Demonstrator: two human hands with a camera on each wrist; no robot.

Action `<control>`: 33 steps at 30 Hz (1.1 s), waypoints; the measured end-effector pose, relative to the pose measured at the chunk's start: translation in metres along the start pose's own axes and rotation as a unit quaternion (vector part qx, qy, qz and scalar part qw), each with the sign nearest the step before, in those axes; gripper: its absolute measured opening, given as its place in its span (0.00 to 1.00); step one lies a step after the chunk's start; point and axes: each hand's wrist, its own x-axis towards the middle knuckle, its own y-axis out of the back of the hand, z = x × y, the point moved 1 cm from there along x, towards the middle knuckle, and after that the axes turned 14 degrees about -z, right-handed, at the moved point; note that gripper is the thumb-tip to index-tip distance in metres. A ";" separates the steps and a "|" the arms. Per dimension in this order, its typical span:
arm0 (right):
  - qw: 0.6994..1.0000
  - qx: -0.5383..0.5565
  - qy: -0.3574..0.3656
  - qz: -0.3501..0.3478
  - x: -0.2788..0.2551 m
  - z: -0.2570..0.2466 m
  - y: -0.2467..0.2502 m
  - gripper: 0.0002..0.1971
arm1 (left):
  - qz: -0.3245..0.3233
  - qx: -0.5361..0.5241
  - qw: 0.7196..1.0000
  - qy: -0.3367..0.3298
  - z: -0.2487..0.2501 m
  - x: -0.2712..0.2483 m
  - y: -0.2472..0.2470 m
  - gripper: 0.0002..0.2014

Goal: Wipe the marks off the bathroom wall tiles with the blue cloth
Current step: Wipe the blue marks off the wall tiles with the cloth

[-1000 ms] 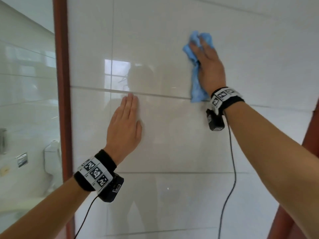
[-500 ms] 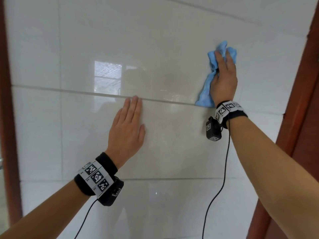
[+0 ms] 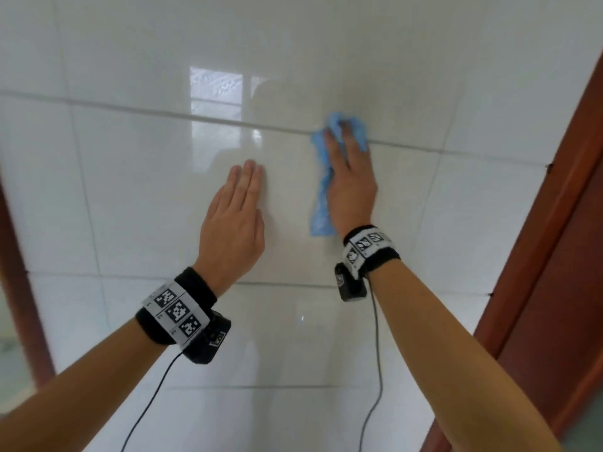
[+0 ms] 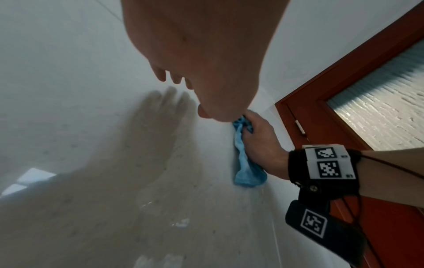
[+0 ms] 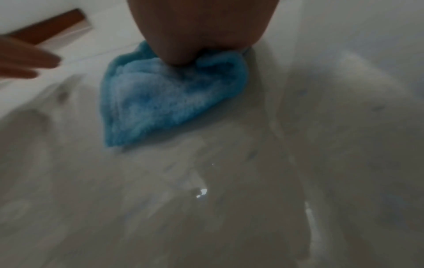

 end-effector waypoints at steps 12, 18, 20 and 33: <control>0.989 -0.041 0.123 -0.071 -0.028 -0.100 -0.053 0.26 | -0.073 -0.112 0.988 0.077 -0.049 -0.089 0.018 0.38; 0.938 0.275 -0.160 -0.137 -0.051 -0.141 -0.037 0.18 | -0.168 -0.253 0.951 0.056 -0.049 -0.140 0.036 0.51; 0.876 0.393 -0.234 -0.156 -0.071 -0.160 -0.044 0.15 | -0.197 -0.291 0.935 0.050 -0.055 -0.163 0.043 0.57; 0.584 0.640 -0.397 -0.304 -0.231 -0.350 -0.079 0.15 | -0.213 -0.357 0.908 0.054 -0.136 -0.335 0.095 0.47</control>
